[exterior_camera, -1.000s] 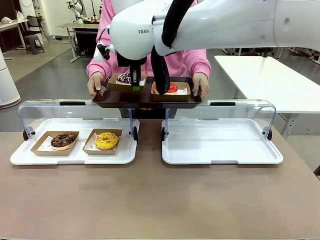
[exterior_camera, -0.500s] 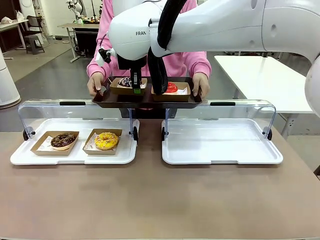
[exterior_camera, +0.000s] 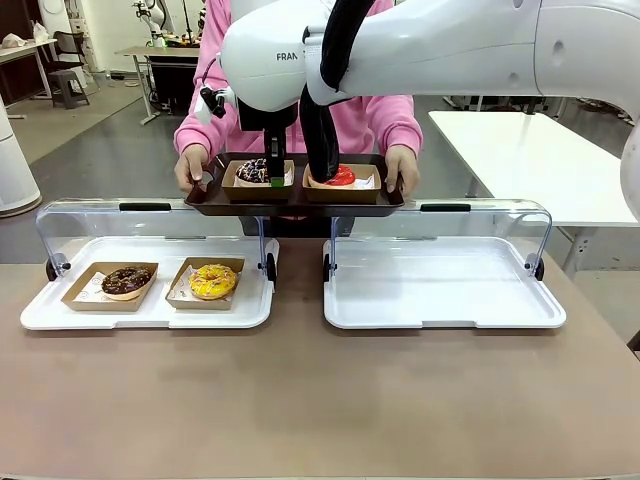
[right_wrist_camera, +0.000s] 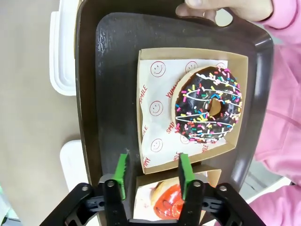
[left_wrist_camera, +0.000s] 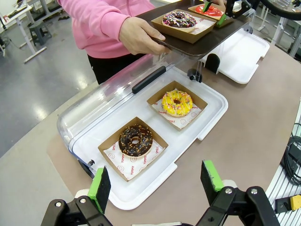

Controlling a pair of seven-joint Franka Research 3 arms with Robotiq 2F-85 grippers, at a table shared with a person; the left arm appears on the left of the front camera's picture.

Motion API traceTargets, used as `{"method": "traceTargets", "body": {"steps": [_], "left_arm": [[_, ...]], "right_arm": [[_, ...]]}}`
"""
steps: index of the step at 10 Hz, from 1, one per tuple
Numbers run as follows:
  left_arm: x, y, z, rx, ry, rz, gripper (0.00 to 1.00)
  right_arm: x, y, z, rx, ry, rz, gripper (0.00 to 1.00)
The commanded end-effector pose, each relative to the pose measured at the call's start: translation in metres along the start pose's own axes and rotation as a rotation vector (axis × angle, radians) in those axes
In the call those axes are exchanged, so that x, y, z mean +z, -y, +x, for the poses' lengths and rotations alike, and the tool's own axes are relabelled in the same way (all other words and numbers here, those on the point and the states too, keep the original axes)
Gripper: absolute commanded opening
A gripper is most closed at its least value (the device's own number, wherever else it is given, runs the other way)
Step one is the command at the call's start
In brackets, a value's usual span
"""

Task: Provide the desired donut to the person.
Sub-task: Place the picked Paper togo box onto the Handle tray extended by the person.

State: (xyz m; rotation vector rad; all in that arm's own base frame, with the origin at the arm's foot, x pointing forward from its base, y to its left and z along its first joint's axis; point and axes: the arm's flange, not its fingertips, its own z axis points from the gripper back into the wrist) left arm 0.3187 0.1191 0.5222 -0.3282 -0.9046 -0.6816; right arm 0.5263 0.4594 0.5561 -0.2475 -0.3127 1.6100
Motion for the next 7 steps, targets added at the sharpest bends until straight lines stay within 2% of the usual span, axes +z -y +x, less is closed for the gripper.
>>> {"method": "traceTargets", "body": {"steps": [1,7], "left_arm": [[0.0004,-0.0011,-0.0016,-0.002,0.006,-0.004,1.00],[0.0004,-0.0011,-0.0016,-0.002,0.006,-0.004,1.00]], "right_arm": [[0.0018,0.0015,-0.0022,0.025,0.015,0.017,1.00],[0.0026,-0.0006,-0.0006,0.063,0.024,0.044,1.00]]}}
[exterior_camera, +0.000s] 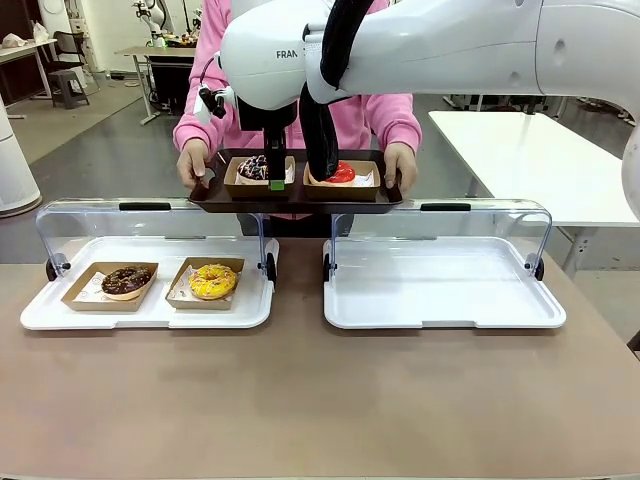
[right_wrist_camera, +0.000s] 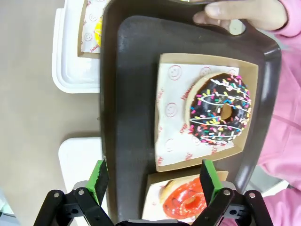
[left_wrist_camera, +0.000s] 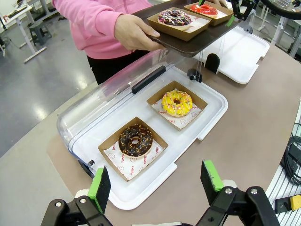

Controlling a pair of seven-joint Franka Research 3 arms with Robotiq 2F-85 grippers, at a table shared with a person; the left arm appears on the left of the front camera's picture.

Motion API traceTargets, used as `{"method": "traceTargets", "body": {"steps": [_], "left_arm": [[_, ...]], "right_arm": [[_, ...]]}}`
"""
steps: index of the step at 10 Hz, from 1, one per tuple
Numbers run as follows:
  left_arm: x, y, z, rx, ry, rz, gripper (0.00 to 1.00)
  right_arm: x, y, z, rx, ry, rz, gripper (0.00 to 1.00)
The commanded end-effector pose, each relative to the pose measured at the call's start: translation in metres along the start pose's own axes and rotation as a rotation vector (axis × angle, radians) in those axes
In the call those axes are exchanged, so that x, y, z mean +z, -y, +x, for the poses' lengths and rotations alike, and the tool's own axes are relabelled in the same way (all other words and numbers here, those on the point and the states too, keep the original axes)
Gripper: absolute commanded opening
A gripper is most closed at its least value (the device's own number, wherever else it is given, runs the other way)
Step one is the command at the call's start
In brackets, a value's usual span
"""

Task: Provide the desired donut to the person.
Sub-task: Place the picked Paper togo box onto the Handle tray extended by the person.

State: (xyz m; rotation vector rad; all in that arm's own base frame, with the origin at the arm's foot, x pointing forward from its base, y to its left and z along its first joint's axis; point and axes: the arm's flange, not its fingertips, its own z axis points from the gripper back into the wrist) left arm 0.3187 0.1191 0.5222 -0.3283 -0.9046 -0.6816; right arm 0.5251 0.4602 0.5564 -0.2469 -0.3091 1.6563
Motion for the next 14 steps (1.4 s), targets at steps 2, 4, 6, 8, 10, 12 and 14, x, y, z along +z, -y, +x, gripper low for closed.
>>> {"method": "traceTargets", "body": {"steps": [2,4,6,8,10,12,14], "left_arm": [[0.0004,-0.0011,-0.0016,-0.002,0.006,-0.004,1.00],[0.0004,-0.0011,-0.0016,-0.002,0.006,-0.004,1.00],[0.0004,-0.0011,-0.0016,-0.002,0.006,-0.004,1.00],[0.0004,-0.0011,-0.0016,-0.002,0.006,-0.004,1.00],[0.0004,-0.0011,-0.0016,-0.002,0.006,-0.004,1.00],[0.0004,-0.0011,-0.0016,-0.002,0.006,-0.004,1.00],[0.0004,-0.0011,-0.0016,-0.002,0.006,-0.004,1.00]], "right_arm": [[0.0025,-0.0004,-0.0006,0.023,0.019,0.040,1.00],[0.0035,-0.0010,0.0024,0.008,0.002,0.062,1.00],[0.0002,-0.0008,0.0009,0.010,0.004,0.004,1.00],[0.0002,-0.0008,0.0009,0.010,0.004,0.004,1.00],[0.0002,-0.0008,0.0009,0.010,0.004,0.004,1.00],[0.0002,-0.0008,0.0009,0.010,0.004,0.004,1.00],[0.0002,-0.0008,0.0009,0.010,0.004,0.004,1.00]]}}
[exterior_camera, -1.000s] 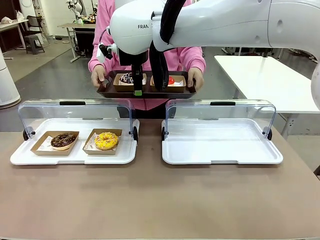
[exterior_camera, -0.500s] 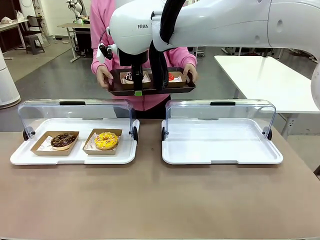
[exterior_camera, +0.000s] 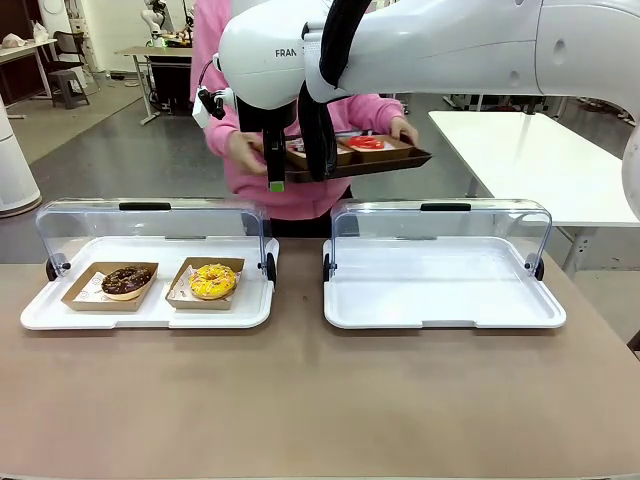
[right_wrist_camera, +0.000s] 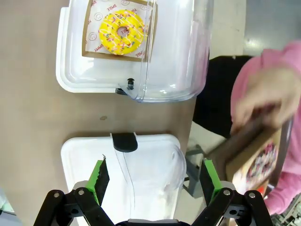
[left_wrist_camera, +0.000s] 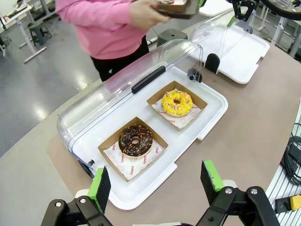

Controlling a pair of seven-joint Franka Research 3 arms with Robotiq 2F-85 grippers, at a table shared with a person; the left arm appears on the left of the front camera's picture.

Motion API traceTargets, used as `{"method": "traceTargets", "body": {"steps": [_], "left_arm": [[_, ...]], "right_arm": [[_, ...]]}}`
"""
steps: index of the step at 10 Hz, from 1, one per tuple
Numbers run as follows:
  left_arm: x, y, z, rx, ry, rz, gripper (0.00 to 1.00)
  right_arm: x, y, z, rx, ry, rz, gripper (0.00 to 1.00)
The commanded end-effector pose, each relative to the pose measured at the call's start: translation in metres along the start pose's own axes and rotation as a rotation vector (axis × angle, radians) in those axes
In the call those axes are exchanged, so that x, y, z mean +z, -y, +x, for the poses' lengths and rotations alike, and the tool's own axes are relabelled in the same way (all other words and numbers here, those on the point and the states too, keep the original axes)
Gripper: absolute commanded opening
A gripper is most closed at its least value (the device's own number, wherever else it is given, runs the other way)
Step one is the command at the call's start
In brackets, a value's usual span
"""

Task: Provide the desired donut to the person.
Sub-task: Place the picked Paper togo box onto the Handle tray extended by the person.

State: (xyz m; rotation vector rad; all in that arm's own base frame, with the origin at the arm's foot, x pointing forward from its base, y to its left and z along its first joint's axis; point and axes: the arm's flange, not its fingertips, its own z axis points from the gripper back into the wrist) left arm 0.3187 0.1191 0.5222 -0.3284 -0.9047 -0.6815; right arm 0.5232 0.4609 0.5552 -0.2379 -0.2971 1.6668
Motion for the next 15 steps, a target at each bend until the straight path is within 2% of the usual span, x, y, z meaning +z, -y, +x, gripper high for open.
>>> {"method": "traceTargets", "body": {"steps": [1,15], "left_arm": [[0.0004,-0.0011,-0.0016,-0.003,0.006,-0.004,1.00],[0.0004,-0.0011,-0.0016,-0.003,0.006,-0.004,1.00]], "right_arm": [[0.0008,0.0013,0.0000,0.001,0.003,-0.010,1.00],[0.0008,0.0013,0.0000,0.001,0.003,-0.010,1.00]]}}
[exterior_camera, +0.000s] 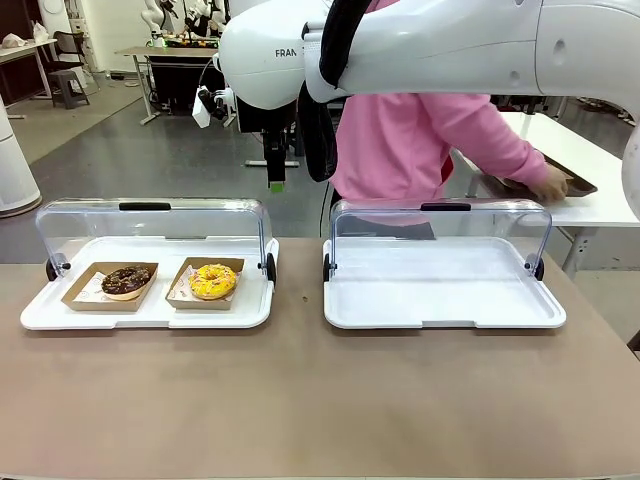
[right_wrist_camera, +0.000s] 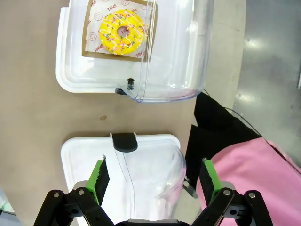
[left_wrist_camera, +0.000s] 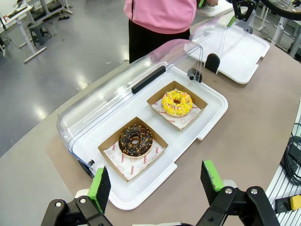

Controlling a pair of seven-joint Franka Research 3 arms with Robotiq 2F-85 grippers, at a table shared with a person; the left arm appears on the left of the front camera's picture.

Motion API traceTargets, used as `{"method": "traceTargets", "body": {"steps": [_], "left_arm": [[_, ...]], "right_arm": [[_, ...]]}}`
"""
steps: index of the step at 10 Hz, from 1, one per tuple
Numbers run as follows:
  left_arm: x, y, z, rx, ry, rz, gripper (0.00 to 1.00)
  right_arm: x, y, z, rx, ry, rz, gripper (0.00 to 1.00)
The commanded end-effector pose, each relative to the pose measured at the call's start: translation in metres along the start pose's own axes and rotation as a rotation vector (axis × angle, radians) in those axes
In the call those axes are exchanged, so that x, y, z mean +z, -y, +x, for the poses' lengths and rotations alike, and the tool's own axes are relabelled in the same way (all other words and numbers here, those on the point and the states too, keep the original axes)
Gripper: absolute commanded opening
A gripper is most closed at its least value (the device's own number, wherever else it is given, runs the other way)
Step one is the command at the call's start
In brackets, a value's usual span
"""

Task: Provide the desired donut to the person.
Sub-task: Place the picked Paper togo box onto the Handle tray extended by the person.

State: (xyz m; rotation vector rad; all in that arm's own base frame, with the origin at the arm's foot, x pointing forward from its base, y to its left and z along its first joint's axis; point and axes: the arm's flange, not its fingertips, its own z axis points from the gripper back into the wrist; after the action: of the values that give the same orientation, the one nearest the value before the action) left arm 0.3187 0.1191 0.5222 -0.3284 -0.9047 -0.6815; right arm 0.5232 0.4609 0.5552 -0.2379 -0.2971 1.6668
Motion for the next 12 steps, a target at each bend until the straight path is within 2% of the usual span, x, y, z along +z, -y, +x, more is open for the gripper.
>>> {"method": "traceTargets", "body": {"steps": [1,3,4,6,8,9,10,11,12], "left_arm": [[0.000,-0.001,-0.002,-0.003,0.006,-0.004,1.00],[0.000,-0.001,-0.002,-0.003,0.006,-0.004,1.00],[0.000,-0.001,-0.002,-0.003,0.006,-0.004,1.00],[0.000,-0.001,-0.002,-0.003,0.006,-0.004,1.00],[0.000,-0.001,-0.002,-0.003,0.006,-0.004,1.00],[0.000,-0.001,-0.002,-0.003,0.006,-0.004,1.00],[0.000,-0.001,-0.002,-0.003,0.006,-0.004,1.00],[0.000,-0.001,-0.002,-0.003,0.006,-0.004,1.00],[0.000,-0.001,-0.002,-0.003,0.006,-0.004,1.00]], "right_arm": [[0.001,0.001,0.000,0.001,0.003,-0.010,1.00],[0.000,0.000,0.000,0.000,0.000,0.000,1.00],[0.020,-0.004,-0.047,-0.060,0.077,0.047,1.00],[0.032,-0.032,-0.135,-0.163,0.216,0.089,1.00],[0.027,-0.065,-0.215,-0.298,0.377,0.126,1.00],[0.021,-0.078,-0.249,-0.406,0.427,0.094,1.00],[0.010,-0.090,-0.286,-0.426,0.492,0.108,1.00],[-0.005,-0.100,-0.318,-0.486,0.572,0.149,1.00],[-0.007,-0.099,-0.311,-0.477,0.571,0.159,1.00]]}}
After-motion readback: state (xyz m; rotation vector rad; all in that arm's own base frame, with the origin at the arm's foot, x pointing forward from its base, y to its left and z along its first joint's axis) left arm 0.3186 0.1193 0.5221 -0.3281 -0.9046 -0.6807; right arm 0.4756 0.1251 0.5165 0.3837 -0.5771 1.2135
